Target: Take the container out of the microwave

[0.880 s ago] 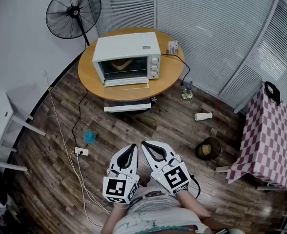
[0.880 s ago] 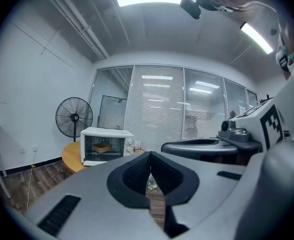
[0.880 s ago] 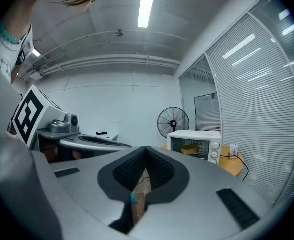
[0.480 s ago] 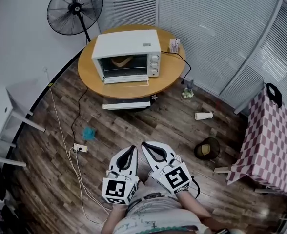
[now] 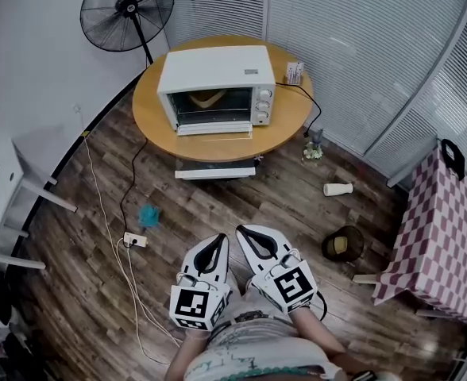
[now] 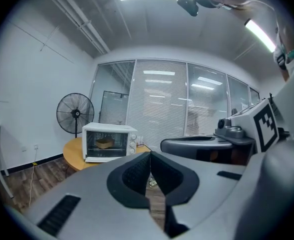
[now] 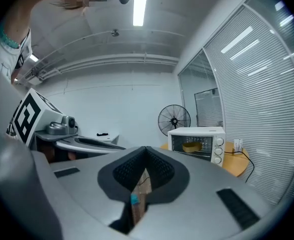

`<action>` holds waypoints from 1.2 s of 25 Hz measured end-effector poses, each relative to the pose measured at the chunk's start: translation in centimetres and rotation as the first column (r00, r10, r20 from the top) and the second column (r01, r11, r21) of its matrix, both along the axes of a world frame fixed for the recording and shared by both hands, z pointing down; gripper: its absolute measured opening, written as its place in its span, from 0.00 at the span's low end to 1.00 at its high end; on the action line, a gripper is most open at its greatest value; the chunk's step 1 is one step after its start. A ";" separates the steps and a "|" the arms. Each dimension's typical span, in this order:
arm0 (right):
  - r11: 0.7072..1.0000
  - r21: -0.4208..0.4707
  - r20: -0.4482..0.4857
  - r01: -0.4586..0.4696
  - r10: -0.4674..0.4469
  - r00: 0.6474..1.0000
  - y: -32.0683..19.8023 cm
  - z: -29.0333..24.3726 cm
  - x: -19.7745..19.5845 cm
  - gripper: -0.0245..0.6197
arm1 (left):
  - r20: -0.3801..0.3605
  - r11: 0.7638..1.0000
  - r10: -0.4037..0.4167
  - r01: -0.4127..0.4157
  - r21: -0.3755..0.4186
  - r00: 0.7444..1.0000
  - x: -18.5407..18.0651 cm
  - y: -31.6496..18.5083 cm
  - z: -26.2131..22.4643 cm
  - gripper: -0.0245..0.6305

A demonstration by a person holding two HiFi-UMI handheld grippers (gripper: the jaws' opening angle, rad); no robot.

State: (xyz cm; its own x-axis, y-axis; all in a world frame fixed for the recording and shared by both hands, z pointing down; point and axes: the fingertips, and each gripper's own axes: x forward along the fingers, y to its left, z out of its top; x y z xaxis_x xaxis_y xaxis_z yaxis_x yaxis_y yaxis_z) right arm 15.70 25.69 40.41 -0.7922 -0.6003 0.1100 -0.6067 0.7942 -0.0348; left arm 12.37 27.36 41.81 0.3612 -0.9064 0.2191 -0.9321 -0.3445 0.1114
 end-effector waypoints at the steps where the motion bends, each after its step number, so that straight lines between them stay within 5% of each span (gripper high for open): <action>1: 1.000 0.003 0.001 -0.004 0.004 1.000 -0.6 0.1 -0.4 0.03 | -0.002 1.000 0.006 -0.006 0.002 1.000 -0.4 -0.6 0.0 0.06; 14: 0.998 -0.031 0.080 -0.063 0.065 0.995 -9.5 -0.3 -7.0 0.03 | -0.006 0.997 0.081 -0.081 0.015 0.997 -7.7 -9.8 -0.4 0.06; 30: 0.994 -0.039 0.032 -0.101 0.102 0.994 -13.5 0.4 -13.2 0.03 | -0.049 0.994 0.113 -0.113 0.000 0.992 -14.2 -14.1 0.2 0.06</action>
